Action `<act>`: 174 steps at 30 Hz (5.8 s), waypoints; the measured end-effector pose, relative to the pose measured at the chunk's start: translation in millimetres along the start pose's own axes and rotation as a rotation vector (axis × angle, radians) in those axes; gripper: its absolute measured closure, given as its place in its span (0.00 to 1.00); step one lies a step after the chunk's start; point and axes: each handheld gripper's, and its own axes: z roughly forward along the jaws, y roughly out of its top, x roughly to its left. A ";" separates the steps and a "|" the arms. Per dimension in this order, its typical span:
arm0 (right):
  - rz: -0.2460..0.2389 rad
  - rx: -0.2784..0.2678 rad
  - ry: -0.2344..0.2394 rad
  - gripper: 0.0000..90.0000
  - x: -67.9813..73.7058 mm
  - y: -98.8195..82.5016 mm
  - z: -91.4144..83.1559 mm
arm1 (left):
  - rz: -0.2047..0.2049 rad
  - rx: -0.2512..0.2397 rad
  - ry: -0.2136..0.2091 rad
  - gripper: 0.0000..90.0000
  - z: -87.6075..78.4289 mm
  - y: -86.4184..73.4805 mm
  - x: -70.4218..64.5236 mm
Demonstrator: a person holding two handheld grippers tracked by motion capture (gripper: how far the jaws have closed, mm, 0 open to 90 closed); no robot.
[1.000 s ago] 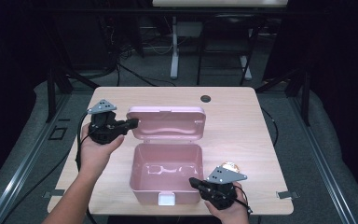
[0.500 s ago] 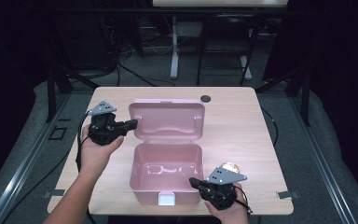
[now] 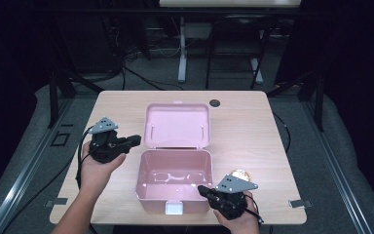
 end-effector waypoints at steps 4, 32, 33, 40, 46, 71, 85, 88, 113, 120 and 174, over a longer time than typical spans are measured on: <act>0.015 -0.004 0.009 1.00 -0.9 -0.2 0.2 | -0.025 -0.001 -0.017 0.92 1.0 -9.6 1.5; 0.036 -0.092 -0.012 0.69 -18.4 41.8 -39.6 | -0.007 0.070 -0.019 0.65 -20.3 -53.2 9.8; 0.043 -0.096 -0.014 0.68 -22.0 42.6 -42.3 | -0.010 0.076 -0.028 0.65 -20.5 -53.0 10.4; 0.023 -0.122 -0.078 0.60 -44.7 48.5 -51.2 | -0.010 0.082 -0.046 0.63 -16.3 -50.6 12.1; 0.067 -0.124 -0.106 0.52 -56.2 46.6 -51.4 | -0.030 0.077 -0.052 0.61 -16.8 -48.5 13.4; 0.115 0.159 -0.236 0.38 -112.3 41.9 -36.8 | -0.004 0.081 -0.055 0.57 -10.4 -32.3 26.7; 0.076 0.491 -0.251 0.16 -127.9 33.5 -13.2 | 0.000 0.084 -0.057 0.57 -14.2 -32.7 27.4; 0.091 0.523 -0.240 0.16 -132.1 32.6 -8.5 | -0.006 0.090 -0.049 0.56 -11.8 -34.8 30.0; 0.171 0.884 -0.236 0.01 -147.2 3.7 48.1 | 0.008 0.093 -0.066 0.56 -10.4 -30.1 27.2; 0.180 0.912 -0.235 0.05 -149.1 -0.2 54.0 | 0.017 0.102 -0.077 0.56 -8.9 -29.3 26.1; 0.081 0.931 -0.203 0.22 -123.8 58.2 39.4 | 0.024 0.115 -0.105 0.57 -7.5 -28.7 23.1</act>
